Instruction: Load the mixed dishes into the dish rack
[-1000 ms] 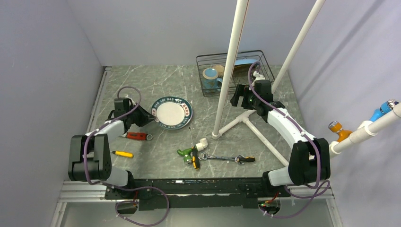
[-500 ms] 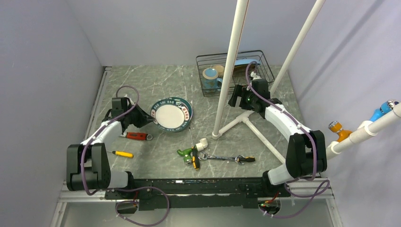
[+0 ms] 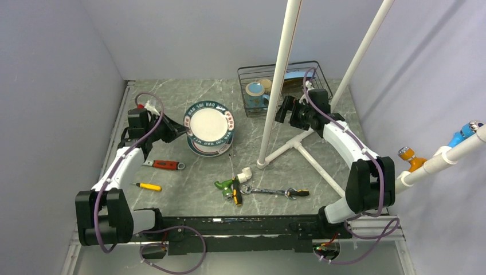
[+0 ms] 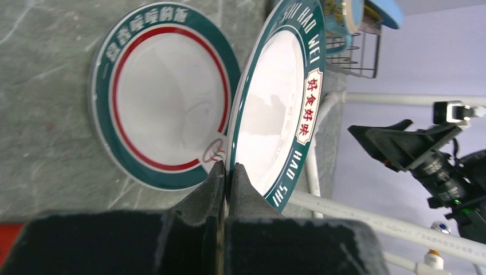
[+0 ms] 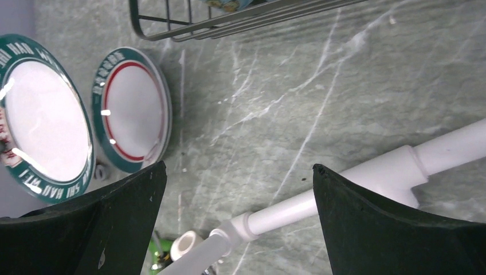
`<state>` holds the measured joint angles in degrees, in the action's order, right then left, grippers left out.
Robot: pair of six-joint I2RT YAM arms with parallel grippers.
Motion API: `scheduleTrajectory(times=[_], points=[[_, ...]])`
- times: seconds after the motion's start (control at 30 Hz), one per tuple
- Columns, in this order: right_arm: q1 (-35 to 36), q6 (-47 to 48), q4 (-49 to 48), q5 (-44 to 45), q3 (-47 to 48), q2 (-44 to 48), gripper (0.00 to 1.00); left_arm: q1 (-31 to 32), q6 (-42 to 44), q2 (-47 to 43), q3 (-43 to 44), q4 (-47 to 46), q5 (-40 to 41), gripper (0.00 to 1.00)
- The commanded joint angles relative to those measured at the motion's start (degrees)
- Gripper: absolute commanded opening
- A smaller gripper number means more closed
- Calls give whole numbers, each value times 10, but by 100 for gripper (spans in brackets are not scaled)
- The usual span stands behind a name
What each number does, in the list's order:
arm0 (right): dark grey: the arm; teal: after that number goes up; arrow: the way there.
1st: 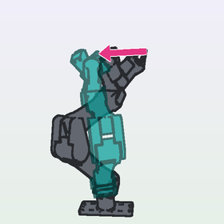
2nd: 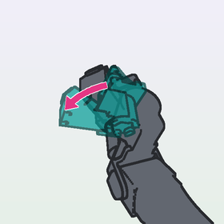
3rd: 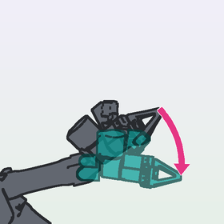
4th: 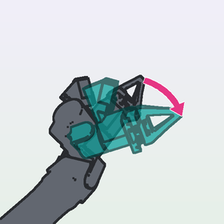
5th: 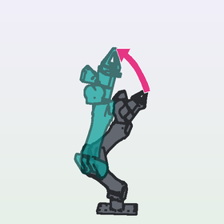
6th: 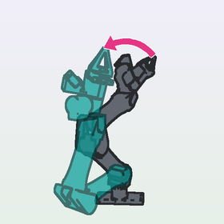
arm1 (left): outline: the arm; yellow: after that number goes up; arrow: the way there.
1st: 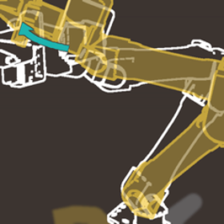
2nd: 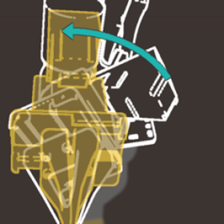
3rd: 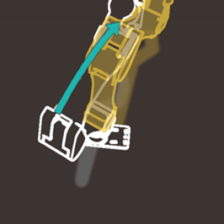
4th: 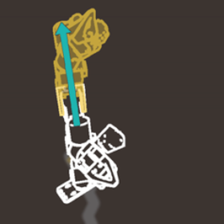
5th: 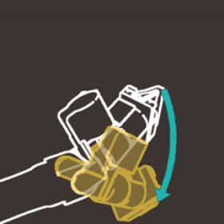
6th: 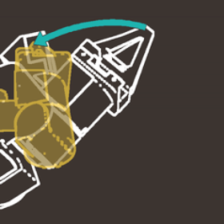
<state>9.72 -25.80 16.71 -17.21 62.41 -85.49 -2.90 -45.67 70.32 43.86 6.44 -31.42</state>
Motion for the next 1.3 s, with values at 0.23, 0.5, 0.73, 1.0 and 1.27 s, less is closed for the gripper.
scheduleTrajectory(times=[0.23,0.5,0.73,1.0,1.27], points=[[-34,-70,-112,-275,15,-6,100,76,-26,54,93,-146,-98,0],[-34,-61,-121,-326,26,-6,98,151,22,144,220,-108,-123,0],[-31,-76,-158,-370,12,-6,87,190,51,207,305,-63,-144,0],[-25,-113,-212,-376,-4,-17,57,219,79,245,351,-9,-160,0],[-14,-95,-201,-357,8,-34,0,228,115,261,368,33,-161,0]])
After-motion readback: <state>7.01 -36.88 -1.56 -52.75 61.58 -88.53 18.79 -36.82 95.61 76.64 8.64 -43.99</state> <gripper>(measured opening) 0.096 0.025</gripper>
